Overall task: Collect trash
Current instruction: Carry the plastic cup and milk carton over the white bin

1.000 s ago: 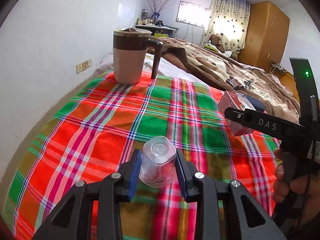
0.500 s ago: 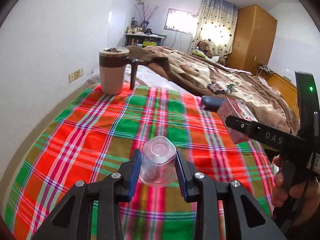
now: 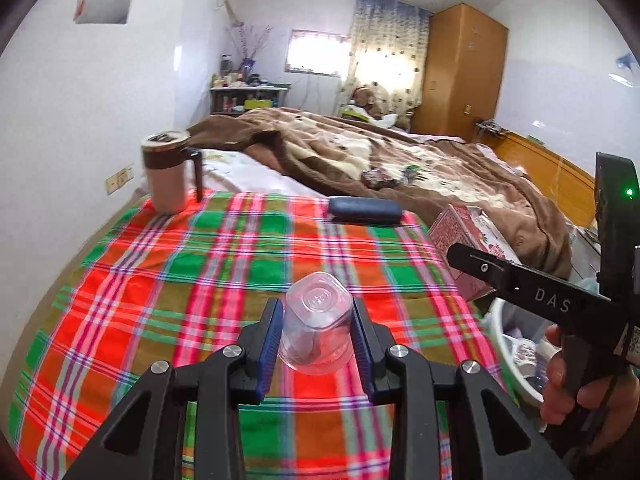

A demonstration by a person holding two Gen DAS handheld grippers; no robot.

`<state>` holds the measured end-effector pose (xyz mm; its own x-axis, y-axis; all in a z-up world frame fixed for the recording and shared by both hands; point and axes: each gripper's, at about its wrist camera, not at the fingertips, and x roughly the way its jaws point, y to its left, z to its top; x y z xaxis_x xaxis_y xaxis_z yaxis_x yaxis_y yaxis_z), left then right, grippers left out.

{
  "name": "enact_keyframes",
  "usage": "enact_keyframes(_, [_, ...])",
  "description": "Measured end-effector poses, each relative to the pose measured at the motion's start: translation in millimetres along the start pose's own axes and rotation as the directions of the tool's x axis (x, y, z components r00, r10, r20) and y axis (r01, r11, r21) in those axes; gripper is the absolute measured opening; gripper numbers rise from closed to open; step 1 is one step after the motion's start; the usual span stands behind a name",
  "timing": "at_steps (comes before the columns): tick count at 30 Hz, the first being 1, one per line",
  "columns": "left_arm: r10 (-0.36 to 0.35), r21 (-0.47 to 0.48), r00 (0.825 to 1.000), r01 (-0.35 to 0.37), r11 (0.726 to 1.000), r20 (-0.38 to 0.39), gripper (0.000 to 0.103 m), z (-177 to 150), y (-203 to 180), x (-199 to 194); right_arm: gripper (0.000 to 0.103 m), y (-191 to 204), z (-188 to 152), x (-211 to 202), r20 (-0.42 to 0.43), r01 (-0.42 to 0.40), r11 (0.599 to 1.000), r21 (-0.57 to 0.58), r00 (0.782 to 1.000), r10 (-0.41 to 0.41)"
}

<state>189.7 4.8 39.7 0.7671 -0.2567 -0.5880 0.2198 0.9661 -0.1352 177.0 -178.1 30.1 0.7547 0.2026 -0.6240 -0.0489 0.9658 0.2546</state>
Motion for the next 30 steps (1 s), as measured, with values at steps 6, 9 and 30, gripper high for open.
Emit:
enact_keyframes(6, [-0.050,0.046,0.999,0.050,0.998,0.004,0.034,-1,-40,-5,0.060,-29,-6,-27,0.028,0.033,0.999,0.026,0.999,-0.033])
enact_keyframes(9, [-0.074,0.075,0.997,0.074,0.994,0.002,0.034,-2,-62,-7,0.060,-44,-10,-40,0.038,0.061,0.997,0.046,0.997,-0.063])
enact_keyframes(30, [-0.247,0.213,0.961,0.270,0.939,-0.128,0.034,-32,-203,24,0.061,-143,-46,-93,0.006,0.291,0.944,0.154,0.955,-0.295])
